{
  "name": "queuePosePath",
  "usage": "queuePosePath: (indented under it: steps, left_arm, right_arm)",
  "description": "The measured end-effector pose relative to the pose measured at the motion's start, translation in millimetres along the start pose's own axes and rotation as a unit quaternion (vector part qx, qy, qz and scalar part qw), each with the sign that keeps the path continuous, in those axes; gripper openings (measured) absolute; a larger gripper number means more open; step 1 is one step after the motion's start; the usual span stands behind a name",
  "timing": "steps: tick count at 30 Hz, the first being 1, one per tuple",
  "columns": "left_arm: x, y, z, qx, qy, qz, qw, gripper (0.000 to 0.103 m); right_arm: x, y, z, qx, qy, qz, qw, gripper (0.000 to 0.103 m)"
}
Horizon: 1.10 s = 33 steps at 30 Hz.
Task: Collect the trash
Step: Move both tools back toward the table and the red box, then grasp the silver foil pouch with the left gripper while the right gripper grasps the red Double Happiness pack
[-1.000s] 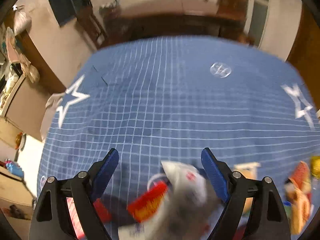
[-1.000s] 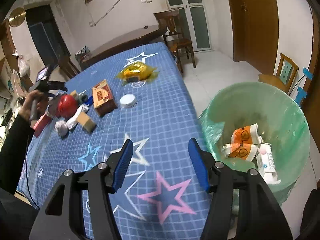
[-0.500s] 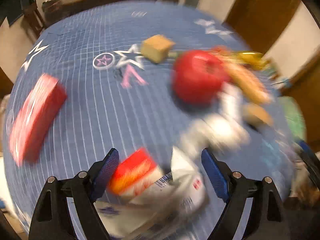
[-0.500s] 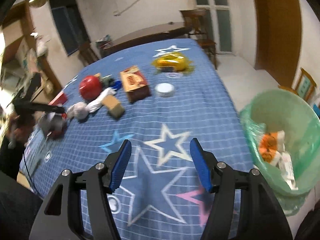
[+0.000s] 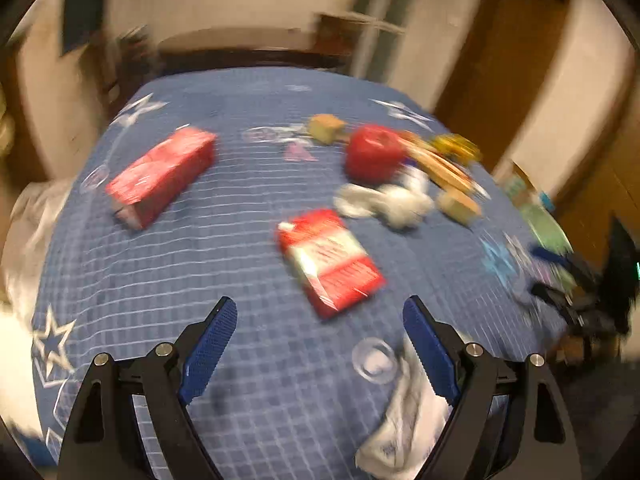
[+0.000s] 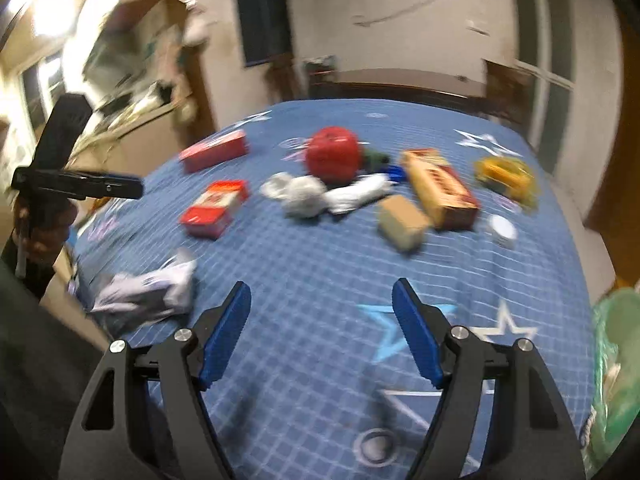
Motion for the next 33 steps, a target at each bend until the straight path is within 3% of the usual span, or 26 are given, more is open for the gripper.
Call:
queuePosePath:
  steps: [2, 5, 11, 14, 16, 17, 19, 23, 27, 33]
  left_arm:
    - [-26, 11, 2, 0.013, 0.015, -0.065, 0.9977, 0.085]
    - [-60, 34, 2, 0.035, 0.001, -0.167, 0.9853, 0.086]
    - [-87, 64, -16, 0.088, 0.049, -0.198, 0.9749, 0.085]
    - [-92, 73, -31, 0.111, 0.068, -0.195, 0.9722, 0.071]
    - [-92, 79, -45, 0.123, 0.060, -0.197, 0.9707, 0.051]
    - [-92, 82, -49, 0.131, 0.058, -0.199, 0.9694, 0.048]
    - [-94, 84, -50, 0.112, 0.053, -0.208, 0.9703, 0.039]
    - [-87, 80, -27, 0.057, 0.050, -0.193, 0.9782, 0.036]
    - [-63, 77, 23, -0.007, 0.008, -0.153, 0.9882, 0.036]
    - [-18, 79, 72, -0.069, -0.072, -0.070, 0.9925, 0.036]
  right_arm:
    - [10, 0, -1, 0.002, 0.002, 0.021, 1.000, 0.076]
    - [15, 0, -1, 0.003, 0.007, 0.030, 1.000, 0.079]
    - [17, -1, -4, 0.006, -0.006, 0.008, 1.000, 0.079]
    - [19, -1, -2, 0.003, -0.005, 0.010, 1.000, 0.079]
    - [21, -3, -1, 0.000, -0.008, 0.010, 1.000, 0.079]
    - [22, -4, -1, -0.002, -0.011, 0.010, 1.000, 0.079]
    - [26, -10, -1, -0.005, -0.015, 0.013, 1.000, 0.079]
    - [37, -26, -5, -0.015, -0.021, 0.032, 0.999, 0.077]
    - [54, -47, -18, -0.020, -0.037, 0.045, 0.998, 0.076]
    - [104, -71, -67, 0.009, -0.056, 0.066, 0.996, 0.073]
Point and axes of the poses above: each gripper's, at about its wrist camera, not at the fingertips, and z roughly against the way its jaws point, x to its left, y to its underside, the point moved 6 cm from there along -z, roughly the way its jaws point, and after that the axes turned 5 degrees about y, right-handed, at the moved point
